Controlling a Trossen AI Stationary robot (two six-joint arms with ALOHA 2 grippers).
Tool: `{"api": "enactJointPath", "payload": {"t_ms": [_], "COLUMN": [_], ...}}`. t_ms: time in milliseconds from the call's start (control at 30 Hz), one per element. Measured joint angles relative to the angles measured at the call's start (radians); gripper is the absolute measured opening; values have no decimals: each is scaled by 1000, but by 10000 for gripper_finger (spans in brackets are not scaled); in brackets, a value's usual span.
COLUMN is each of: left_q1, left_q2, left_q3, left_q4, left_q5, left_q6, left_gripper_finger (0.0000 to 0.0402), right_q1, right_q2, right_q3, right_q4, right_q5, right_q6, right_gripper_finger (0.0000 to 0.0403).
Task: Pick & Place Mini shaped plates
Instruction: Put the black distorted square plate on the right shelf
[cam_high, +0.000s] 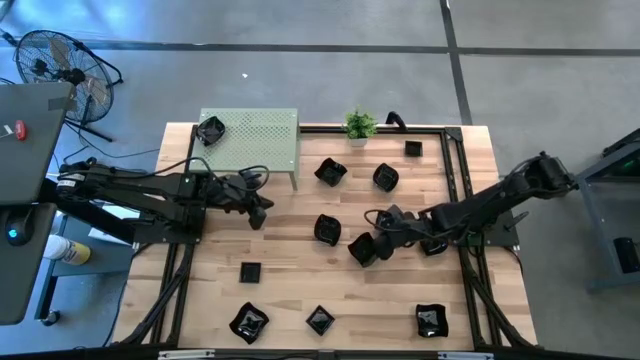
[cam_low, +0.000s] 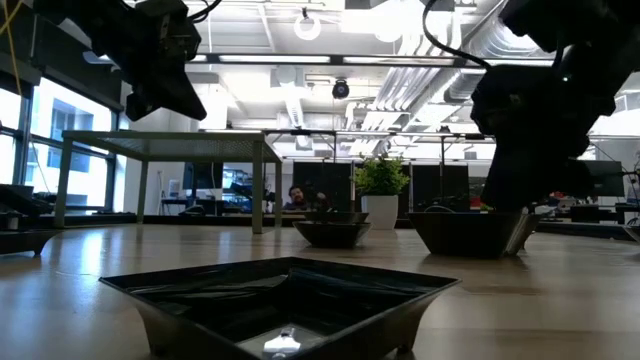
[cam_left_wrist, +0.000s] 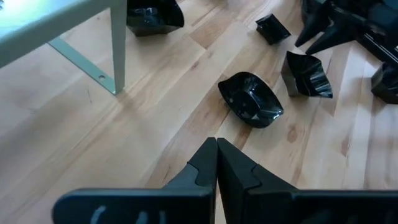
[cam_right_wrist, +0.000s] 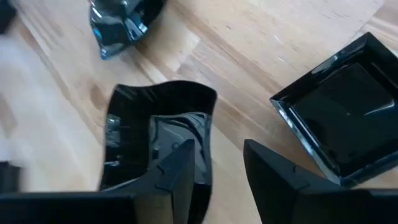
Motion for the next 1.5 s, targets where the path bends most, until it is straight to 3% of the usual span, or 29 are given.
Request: {"api": "enactJointPath", "payload": {"t_ms": [367,800,1000,1133,1300,1500], "left_q1": [0,0,0,0,-34,-164], "left_q2": [0,0,-4,-26,-80,-171], "left_q3": [0,-1,-1,-1,-1,-1], "left_q4": [0,8,39,29,40,13], "left_q5": [-2,-1,-3,-15,-73,-205], "left_q6": [3,18,19,20,43,72], "left_gripper_finger": [0,0,0,0,0,0], "right_q1": [0,0,0,0,0,0], "right_q2": [98,125,125,125,125,125], "right_q3": [-1,-1,-1,31,132,276], "right_q4": [75,153,158,144,58,-15], "right_q5": [-28,-44,-54,-115,-151,-128], "right_q6": [-91,-120,-116,-93,-123,-138], "right_gripper_finger": [116,5,7,3,6,4]}}
